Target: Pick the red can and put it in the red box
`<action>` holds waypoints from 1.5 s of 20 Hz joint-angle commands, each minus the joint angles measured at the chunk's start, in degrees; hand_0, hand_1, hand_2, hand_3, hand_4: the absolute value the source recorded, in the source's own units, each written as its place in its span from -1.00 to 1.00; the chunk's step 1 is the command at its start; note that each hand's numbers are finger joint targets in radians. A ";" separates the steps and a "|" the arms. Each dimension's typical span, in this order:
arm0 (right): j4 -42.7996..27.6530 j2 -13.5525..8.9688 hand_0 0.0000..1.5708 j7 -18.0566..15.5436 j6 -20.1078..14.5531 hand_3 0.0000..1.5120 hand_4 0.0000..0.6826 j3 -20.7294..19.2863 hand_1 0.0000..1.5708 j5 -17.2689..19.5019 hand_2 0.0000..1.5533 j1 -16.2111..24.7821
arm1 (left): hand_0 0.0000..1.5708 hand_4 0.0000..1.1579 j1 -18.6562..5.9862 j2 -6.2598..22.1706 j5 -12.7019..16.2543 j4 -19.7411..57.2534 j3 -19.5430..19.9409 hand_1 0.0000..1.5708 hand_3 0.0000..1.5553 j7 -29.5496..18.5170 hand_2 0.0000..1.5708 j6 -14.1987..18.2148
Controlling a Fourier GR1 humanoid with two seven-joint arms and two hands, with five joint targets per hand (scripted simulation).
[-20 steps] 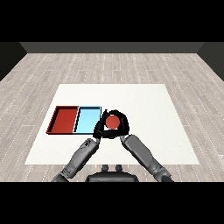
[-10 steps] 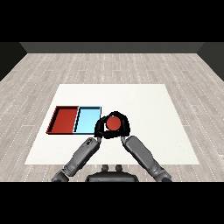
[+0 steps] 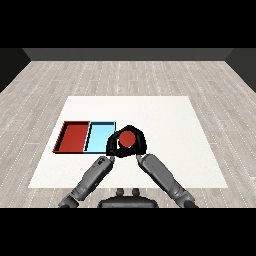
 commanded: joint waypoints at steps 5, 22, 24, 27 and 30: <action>0.42 0.60 -1.00 5.80 0.86 -1.00 -1.00 -0.38 -1.00 5.24 -1.00 1.47 | 1.00 0.98 -2.23 -1.61 0.45 -0.54 2.66 1.00 0.95 -2.09 1.00 -2.67; -4.22 -0.29 -1.00 8.84 7.13 -1.00 -1.00 -6.65 -1.00 3.59 -1.00 4.57 | 1.00 0.95 1.32 -1.50 -5.42 -3.47 2.04 1.00 0.89 -0.27 1.00 2.27; -6.25 -0.23 -1.00 7.14 7.90 -1.00 -1.00 -6.60 -1.00 3.01 -1.00 8.15 | 1.00 0.96 -0.78 -1.62 -2.11 -2.95 -0.10 1.00 0.87 -0.94 1.00 6.26; -15.57 -2.80 -1.00 8.43 7.55 -1.00 -1.00 -6.02 -1.00 4.35 -1.00 13.74 | 1.00 0.96 3.96 0.20 -4.85 -4.64 3.40 1.00 0.88 -2.16 0.99 0.67; -16.63 -5.46 -1.00 7.05 11.43 -1.00 -1.00 -10.65 -1.00 1.80 -1.00 15.28 | 1.00 0.95 2.95 3.32 -4.60 -6.45 5.98 1.00 0.89 1.20 0.99 -1.19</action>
